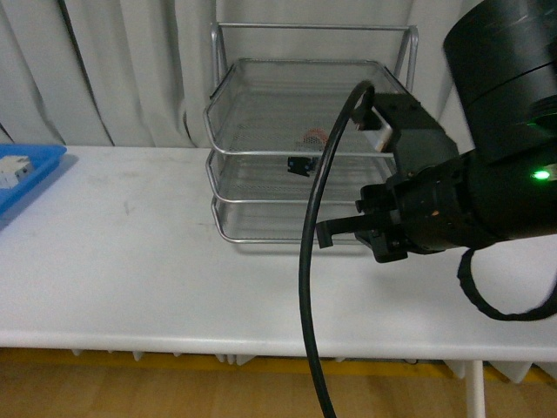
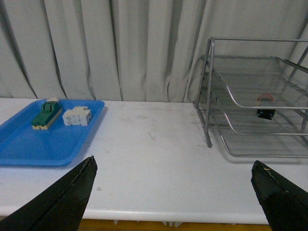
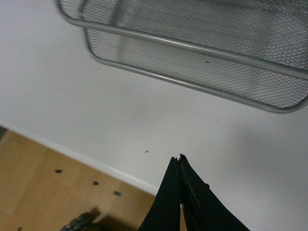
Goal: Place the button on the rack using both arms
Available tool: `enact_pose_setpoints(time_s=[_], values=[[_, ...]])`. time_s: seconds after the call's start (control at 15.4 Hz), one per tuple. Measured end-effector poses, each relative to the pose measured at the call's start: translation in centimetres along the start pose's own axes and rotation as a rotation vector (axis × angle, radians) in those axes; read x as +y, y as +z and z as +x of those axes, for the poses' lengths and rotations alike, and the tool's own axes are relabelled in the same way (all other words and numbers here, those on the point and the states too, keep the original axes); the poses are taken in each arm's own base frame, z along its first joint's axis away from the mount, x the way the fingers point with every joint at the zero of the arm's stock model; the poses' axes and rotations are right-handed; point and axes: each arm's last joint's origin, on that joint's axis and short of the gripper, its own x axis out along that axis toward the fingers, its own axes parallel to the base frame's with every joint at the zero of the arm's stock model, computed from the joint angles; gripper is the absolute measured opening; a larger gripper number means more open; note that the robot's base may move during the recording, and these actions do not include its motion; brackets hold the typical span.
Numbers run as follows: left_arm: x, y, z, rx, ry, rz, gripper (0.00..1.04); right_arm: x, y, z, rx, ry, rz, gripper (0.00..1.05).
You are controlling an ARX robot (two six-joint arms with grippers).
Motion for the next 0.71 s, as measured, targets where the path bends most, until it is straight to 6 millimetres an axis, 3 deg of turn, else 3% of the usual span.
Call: enact_pose_setpoints(time_s=[0.52,0.71], values=[[0.0,0.0,0.0,0.000,0.000,0.000,0.98,-1.1,-1.3,-5.4,-0.108,0.119,0.156,0.02],[0.0,0.0,0.0,0.000,0.000,0.000,0.98,-4.5,-2.3,-12.0,-0.275,0.093,0.348,0.02]])
